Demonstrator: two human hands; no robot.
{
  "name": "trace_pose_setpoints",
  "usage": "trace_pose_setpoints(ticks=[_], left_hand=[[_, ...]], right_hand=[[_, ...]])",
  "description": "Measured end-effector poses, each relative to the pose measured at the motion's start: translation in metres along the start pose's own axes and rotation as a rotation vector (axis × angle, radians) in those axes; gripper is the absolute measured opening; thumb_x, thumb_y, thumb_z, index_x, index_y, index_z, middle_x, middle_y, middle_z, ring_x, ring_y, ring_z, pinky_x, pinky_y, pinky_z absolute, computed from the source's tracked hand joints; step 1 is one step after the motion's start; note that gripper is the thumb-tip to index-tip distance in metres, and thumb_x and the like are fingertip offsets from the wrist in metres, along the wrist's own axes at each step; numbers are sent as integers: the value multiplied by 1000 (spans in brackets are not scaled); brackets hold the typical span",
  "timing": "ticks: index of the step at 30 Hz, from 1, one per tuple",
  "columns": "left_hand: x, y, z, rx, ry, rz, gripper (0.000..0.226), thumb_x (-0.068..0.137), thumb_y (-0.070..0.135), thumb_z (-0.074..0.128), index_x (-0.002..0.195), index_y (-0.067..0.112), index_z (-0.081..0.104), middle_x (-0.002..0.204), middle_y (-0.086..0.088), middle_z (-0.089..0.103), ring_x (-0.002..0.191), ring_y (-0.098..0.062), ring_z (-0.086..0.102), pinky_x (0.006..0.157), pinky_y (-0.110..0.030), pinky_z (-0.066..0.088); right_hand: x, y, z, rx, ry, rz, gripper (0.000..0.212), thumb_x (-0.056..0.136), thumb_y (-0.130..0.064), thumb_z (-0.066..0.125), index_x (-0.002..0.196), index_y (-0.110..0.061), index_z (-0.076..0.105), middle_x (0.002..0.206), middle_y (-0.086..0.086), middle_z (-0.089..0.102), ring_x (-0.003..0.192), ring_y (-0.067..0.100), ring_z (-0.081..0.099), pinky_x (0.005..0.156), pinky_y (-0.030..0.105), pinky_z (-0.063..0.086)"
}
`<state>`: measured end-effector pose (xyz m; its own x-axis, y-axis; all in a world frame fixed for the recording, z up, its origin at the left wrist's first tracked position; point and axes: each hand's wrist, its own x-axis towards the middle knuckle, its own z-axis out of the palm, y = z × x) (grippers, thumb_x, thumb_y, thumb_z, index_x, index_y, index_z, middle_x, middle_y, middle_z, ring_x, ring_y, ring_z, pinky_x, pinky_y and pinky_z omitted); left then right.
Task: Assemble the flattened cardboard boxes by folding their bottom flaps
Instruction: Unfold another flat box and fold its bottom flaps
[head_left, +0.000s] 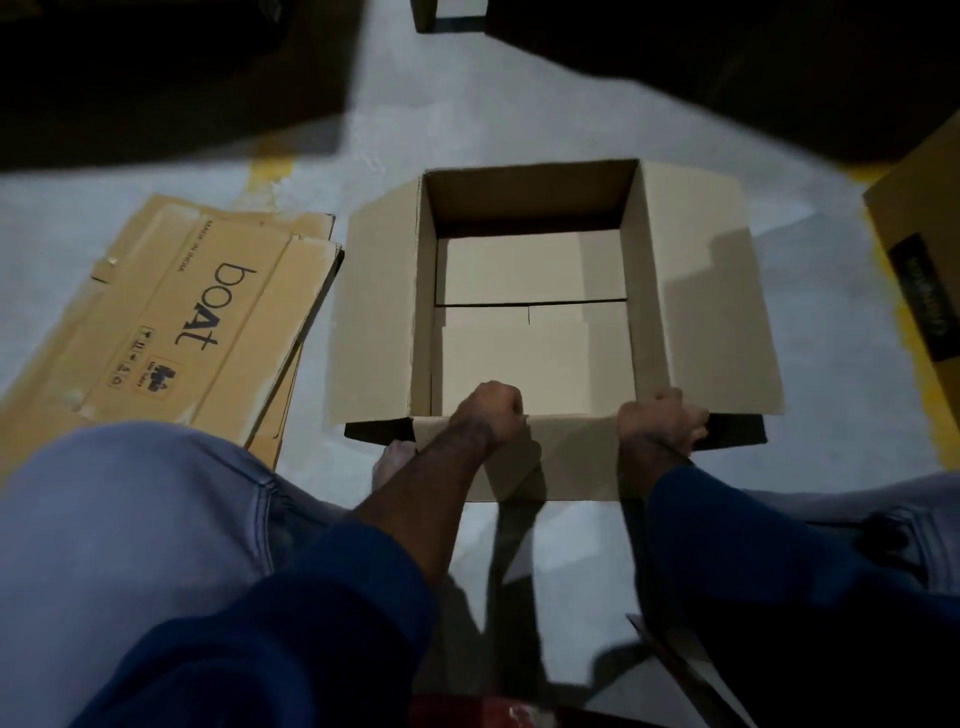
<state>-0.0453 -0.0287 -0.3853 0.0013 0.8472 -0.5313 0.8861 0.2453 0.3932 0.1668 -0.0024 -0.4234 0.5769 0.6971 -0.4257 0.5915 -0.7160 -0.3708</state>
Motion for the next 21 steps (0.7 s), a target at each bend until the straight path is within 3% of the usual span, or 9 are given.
trace_pose_setpoints(ticks=[3,7,9,11,16,20,21], left_hand=[[-6,16,0,0,-55,48,20,95,27,68,106,12,72,110,-9,69,99,-23,61,81,-32,48],[-12,21,0,22,-91,72,21,94,28,70,105,10,73,110,-10,70,102,-25,63,82,-32,47],[-15,20,2,24,-88,70,20,94,27,70,105,10,73,109,-9,70,101,-24,62,81,-32,47],[-17,17,4,16,-80,53,19,95,25,69,106,10,73,109,-9,70,96,-21,60,80,-33,46],[-10,2,6,-34,25,-57,24,93,32,69,110,16,69,117,-9,63,107,-27,60,92,-44,54],[-4,-14,5,-75,127,-241,41,95,32,68,132,18,56,136,-10,48,120,-28,53,98,-45,51],[-3,-17,3,-76,181,-306,46,94,32,68,135,19,53,139,-11,47,123,-29,51,97,-45,51]], right_hand=[[14,5,-10,-59,-188,83,43,93,-28,53,131,-9,61,137,17,52,125,38,48,101,40,41],[10,-2,-9,-19,-240,127,41,82,-38,55,108,-8,63,116,13,55,107,34,52,97,43,47],[8,-6,-11,56,-244,155,44,80,-40,57,109,-8,66,112,13,59,100,33,56,93,42,50],[15,-6,-12,145,-203,216,42,86,-29,63,120,-4,64,119,17,64,109,36,62,89,38,51],[31,9,-5,390,-135,280,68,94,-20,65,152,-3,33,148,20,48,132,38,52,109,48,45],[47,9,13,263,32,249,71,87,-18,75,149,-12,41,141,22,46,129,44,48,105,53,42],[41,8,10,335,79,231,67,86,-15,73,145,-14,40,141,21,45,127,43,49,105,53,45]])
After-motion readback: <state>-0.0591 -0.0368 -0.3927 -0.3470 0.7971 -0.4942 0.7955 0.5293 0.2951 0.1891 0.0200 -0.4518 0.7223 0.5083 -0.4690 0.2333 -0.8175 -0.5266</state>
